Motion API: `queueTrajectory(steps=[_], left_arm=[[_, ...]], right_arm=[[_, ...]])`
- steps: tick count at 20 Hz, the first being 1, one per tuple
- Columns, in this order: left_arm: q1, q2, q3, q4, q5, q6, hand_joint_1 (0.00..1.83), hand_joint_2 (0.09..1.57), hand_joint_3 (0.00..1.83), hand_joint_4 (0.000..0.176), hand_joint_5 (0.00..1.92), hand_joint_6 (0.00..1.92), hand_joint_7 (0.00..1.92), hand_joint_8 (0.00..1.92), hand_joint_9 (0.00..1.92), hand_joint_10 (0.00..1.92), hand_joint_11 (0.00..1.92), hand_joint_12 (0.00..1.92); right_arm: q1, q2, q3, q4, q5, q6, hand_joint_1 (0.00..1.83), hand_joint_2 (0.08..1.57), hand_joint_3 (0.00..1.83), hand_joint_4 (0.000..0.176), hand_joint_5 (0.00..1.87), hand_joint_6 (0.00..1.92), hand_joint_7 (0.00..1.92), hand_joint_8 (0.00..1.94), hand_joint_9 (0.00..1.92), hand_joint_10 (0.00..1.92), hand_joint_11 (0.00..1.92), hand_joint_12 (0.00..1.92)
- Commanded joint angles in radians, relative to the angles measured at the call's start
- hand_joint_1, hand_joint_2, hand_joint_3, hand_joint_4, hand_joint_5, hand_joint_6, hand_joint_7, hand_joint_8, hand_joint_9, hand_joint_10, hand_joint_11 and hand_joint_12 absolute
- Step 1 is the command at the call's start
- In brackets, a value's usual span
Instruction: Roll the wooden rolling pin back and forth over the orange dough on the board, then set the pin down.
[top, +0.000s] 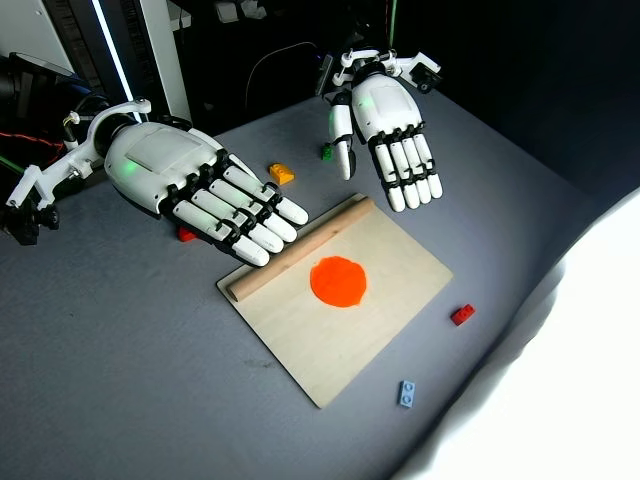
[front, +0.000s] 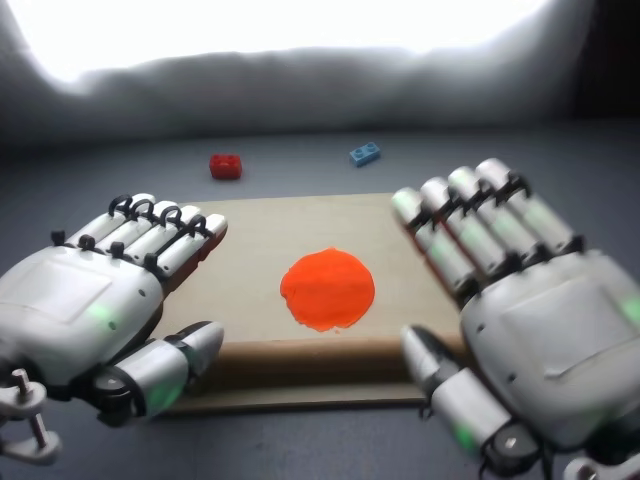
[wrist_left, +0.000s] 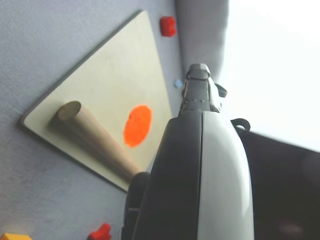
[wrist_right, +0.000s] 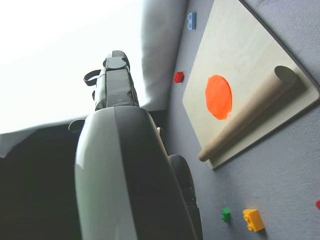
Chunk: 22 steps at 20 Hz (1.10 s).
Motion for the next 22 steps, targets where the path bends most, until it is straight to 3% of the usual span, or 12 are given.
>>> queueTrajectory(steps=[1,4,7,9,15,22], left_arm=[[0.000,-0.015,0.006,0.038,-0.114,-0.009,0.00,1.51,0.01,0.000,0.00,0.00,0.00,0.00,0.00,0.00,0.00,0.00],[0.021,-0.049,0.016,0.038,-0.135,-0.024,0.00,1.41,0.00,0.000,0.00,0.00,0.00,0.00,0.00,0.00,0.00,0.00],[0.054,-0.061,0.012,0.037,-0.157,-0.023,0.00,1.24,0.00,0.000,0.00,0.00,0.00,0.00,0.00,0.00,0.00,0.00],[0.070,-0.078,0.020,0.034,-0.183,-0.033,0.00,1.22,0.00,0.000,0.00,0.00,0.00,0.00,0.00,0.00,0.00,0.00],[0.094,-0.121,0.058,0.030,-0.206,-0.036,0.00,1.33,0.00,0.000,0.00,0.00,0.00,0.00,0.00,0.00,0.00,0.00],[0.093,-0.166,0.108,0.018,-0.220,-0.034,0.00,1.45,0.00,0.000,0.00,0.00,0.00,0.00,0.00,0.00,0.00,0.00]], right_arm=[[0.001,-0.019,0.004,-0.096,-0.096,-0.013,0.00,1.49,0.07,0.000,0.01,0.00,0.00,0.00,0.00,0.00,0.00,0.00],[-0.016,-0.088,0.013,-0.043,-0.202,-0.031,0.00,1.44,0.04,0.000,0.01,0.00,0.00,0.00,0.00,0.00,0.00,0.00],[-0.051,-0.112,0.016,-0.026,-0.169,-0.037,0.00,1.34,0.00,0.000,0.00,0.00,0.00,0.00,0.00,0.00,0.00,0.00],[-0.056,-0.139,0.023,0.017,-0.182,-0.017,0.00,1.31,0.00,0.000,0.00,0.00,0.00,0.00,0.00,0.00,0.00,0.00],[-0.027,-0.237,0.077,0.151,-0.308,0.087,0.00,1.39,0.02,0.000,0.01,0.00,0.00,0.00,0.00,0.00,0.00,0.00],[0.011,-0.288,0.184,0.149,-0.247,0.282,0.00,1.52,0.08,0.000,0.01,0.00,0.00,0.00,0.00,0.00,0.00,0.00]])
